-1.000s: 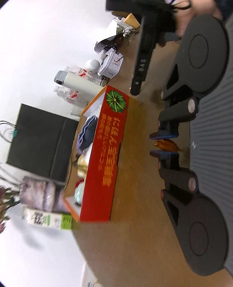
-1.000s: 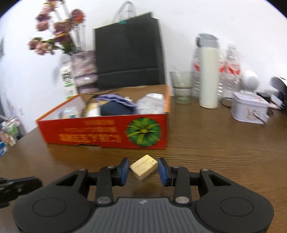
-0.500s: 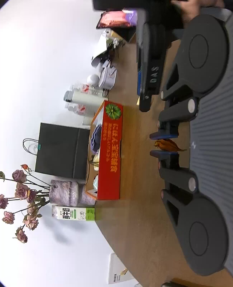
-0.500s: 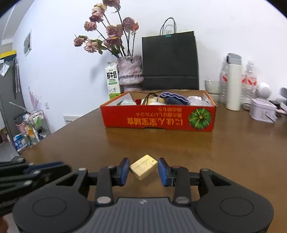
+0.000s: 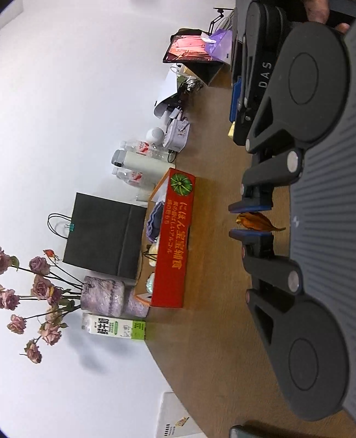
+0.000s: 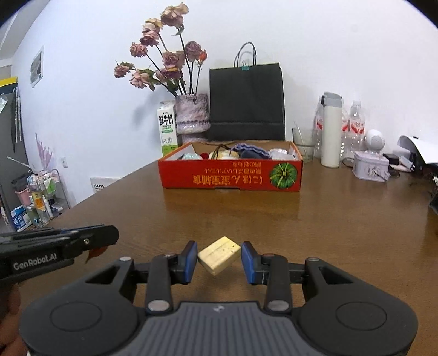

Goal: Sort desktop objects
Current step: 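Carry the cream block with the right tool while the left tool carries the leaf over the box, then open the right tool dropping the block while the left tool drops the leaf into the box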

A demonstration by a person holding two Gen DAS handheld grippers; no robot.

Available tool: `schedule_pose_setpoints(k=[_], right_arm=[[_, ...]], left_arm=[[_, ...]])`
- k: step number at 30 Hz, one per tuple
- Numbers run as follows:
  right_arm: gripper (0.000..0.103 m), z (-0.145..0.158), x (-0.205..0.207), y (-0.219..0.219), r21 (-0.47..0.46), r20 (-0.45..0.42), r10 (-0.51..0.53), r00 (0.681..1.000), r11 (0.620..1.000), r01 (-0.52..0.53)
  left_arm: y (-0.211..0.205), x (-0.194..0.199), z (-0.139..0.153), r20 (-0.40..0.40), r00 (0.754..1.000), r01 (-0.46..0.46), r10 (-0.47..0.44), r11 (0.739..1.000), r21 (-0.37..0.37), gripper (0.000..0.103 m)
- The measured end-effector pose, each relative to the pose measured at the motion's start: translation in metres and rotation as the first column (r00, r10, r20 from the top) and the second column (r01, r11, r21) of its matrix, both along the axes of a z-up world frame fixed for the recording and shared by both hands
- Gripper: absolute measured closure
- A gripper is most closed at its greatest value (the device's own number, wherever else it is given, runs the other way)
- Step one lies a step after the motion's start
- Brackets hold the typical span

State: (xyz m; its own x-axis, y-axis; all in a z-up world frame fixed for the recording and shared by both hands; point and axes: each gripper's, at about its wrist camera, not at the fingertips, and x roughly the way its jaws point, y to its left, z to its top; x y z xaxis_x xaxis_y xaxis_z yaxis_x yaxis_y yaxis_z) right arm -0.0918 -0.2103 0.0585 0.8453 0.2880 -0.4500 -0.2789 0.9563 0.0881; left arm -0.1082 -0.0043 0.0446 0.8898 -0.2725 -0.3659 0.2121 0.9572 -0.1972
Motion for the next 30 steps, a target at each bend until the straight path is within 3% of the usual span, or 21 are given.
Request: schedule_pose_setpoints(k=[8,14,17,22,27,30], right_arm=[[0.069,0.028,0.04,-0.013,-0.009,0.063,-0.004,0.998,1.0,0.005],[0.069,0.066,0.108,-0.031,-0.001,0.11,-0.024,0.994,1.0,0.025],[0.069,0.085,0.157,-0.041,0.018,0.107,-0.022,0.994,1.0,0.021],[0.069,0.088,0.25,-0.036,-0.017,0.023,-0.018,1.0,1.0,0.018],[0.069,0.058,0.333,-0.033,-0.07,-0.119,-0.044,0.992,0.997,0.036],[0.068,0.036,0.368,-0.03,-0.099,-0.201,-0.053,0.978,0.994,0.034]], left_arm=[[0.0,0.054,0.018,-0.012,1.0,0.015,-0.016,0.998,-0.06,0.09],[0.002,0.134,0.047,0.027,0.999,0.03,-0.029,0.999,-0.035,0.09],[0.001,0.188,0.055,-0.03,0.999,0.036,-0.038,0.997,-0.066,0.09],[-0.017,0.272,0.066,-0.092,0.994,0.058,-0.065,0.995,-0.081,0.09],[-0.042,0.337,0.048,-0.183,0.983,0.022,-0.024,1.0,-0.01,0.09],[-0.044,0.371,0.028,-0.256,0.965,0.053,-0.053,0.999,-0.009,0.073]])
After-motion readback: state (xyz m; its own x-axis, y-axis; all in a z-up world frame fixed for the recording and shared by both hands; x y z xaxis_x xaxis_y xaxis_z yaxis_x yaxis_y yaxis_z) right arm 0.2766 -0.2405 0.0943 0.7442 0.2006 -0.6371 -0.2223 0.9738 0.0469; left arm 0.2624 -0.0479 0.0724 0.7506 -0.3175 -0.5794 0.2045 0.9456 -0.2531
